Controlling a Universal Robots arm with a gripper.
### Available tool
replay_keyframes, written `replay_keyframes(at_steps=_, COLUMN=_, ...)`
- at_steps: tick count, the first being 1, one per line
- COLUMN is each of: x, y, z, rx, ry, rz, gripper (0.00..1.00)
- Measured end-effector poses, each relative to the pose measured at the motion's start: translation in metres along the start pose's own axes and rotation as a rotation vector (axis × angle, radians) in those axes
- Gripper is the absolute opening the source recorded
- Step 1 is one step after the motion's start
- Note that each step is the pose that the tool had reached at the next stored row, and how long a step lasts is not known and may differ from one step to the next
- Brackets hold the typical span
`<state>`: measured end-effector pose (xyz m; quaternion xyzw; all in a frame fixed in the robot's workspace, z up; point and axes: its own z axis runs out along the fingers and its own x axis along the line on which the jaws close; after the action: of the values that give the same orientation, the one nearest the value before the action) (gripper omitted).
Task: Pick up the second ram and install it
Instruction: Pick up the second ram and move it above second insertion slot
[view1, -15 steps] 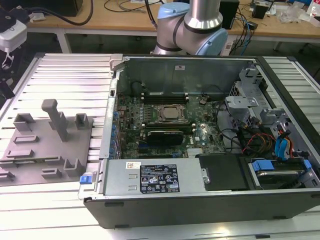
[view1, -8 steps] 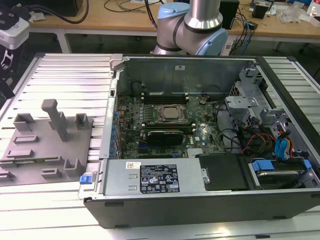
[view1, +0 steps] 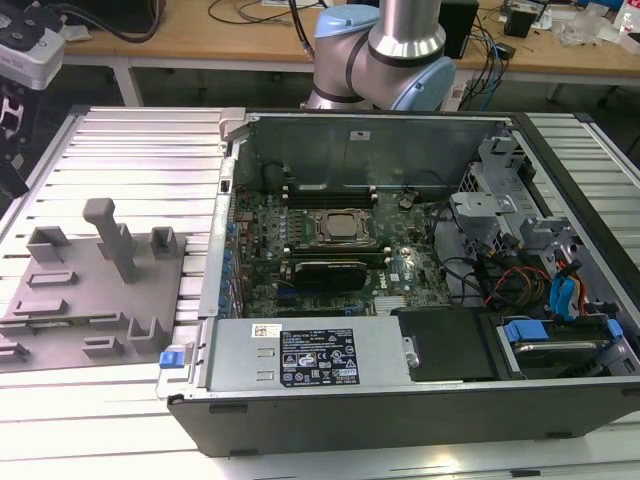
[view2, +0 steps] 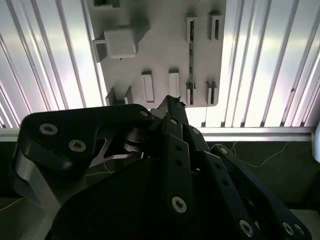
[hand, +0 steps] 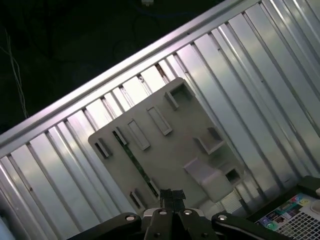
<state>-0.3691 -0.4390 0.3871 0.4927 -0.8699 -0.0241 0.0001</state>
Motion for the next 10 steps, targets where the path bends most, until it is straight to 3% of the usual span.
replay_keyframes(at_steps=7, x=0.0, y=0.0, z=0.0, rx=-0.0015, ry=0.0026, rz=-0.062, gripper=0.11)
replay_keyframes(at_steps=10, x=0.0, y=0.0, z=0.0, rx=-0.0028, ry=0.0051, rz=-0.121, gripper=0.11)
